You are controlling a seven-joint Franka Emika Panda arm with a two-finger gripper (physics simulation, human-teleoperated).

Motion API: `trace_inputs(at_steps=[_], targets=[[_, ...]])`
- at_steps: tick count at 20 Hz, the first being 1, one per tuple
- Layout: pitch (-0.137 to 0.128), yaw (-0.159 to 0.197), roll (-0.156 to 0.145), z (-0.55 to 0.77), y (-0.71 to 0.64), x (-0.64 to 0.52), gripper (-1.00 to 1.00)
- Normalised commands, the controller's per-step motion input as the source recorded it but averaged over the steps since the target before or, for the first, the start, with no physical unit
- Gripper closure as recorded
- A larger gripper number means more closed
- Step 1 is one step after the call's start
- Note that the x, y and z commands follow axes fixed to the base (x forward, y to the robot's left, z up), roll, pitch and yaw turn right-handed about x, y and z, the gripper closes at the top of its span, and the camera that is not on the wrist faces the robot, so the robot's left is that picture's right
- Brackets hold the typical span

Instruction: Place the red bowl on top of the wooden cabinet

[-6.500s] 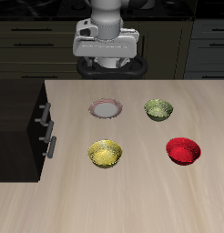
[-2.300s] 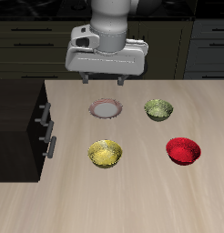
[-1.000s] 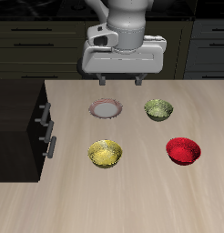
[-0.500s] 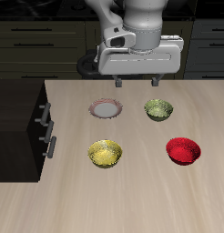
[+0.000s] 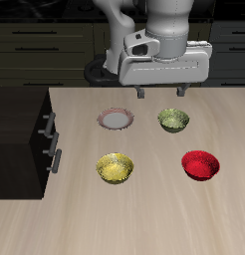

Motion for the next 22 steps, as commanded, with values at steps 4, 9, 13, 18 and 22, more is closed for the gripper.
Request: trace_inputs(at_steps=[4,9,13,18,22], targets=[[0.022,-0.029,0.007,-0.05,0.17,-0.01,-1.00],[0.019,-0.040,0.001,-0.07,0.16,-0.03,-1.00],[0.014,0.003,-0.060,-0.05,0.24,-0.02,-1.00],[-0.009,0.027,0.031,-0.03,0.23,-0.04,-1.00],[0.011,0.011,-0.016,-0.04,0.12,0.00,-1.00]])
